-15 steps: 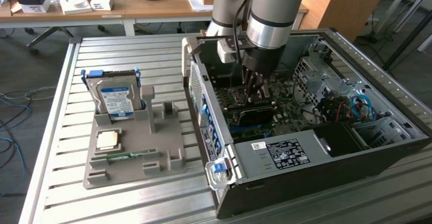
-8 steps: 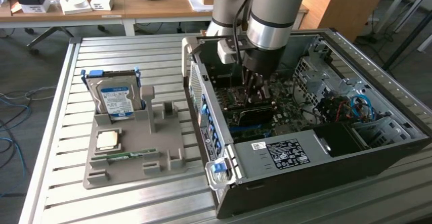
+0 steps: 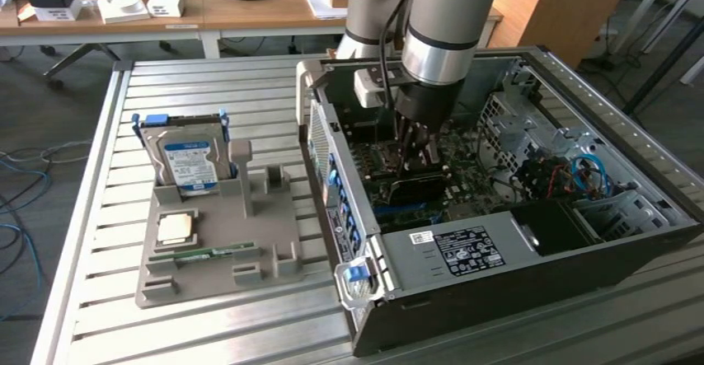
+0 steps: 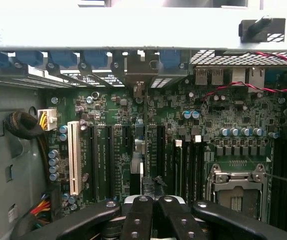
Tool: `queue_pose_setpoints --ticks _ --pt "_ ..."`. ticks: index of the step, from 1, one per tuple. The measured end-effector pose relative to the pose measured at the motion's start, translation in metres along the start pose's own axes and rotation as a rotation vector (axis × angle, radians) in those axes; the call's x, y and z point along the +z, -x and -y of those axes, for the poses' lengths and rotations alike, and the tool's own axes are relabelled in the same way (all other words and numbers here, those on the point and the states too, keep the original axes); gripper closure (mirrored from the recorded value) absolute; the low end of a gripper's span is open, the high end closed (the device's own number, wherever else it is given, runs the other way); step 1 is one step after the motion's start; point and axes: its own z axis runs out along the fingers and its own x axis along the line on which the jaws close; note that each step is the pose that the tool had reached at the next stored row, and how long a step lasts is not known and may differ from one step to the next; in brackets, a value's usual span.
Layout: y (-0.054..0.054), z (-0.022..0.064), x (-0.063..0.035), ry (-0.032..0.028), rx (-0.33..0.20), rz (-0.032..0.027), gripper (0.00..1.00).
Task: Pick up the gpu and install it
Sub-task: 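Press down on the gpu until it lock into place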
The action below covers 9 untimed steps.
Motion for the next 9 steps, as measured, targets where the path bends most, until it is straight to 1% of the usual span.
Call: queue_pose_setpoints --ticks 9 --pt "-0.0012 0.0 0.0008 -0.0001 0.0 0.0 0.89"
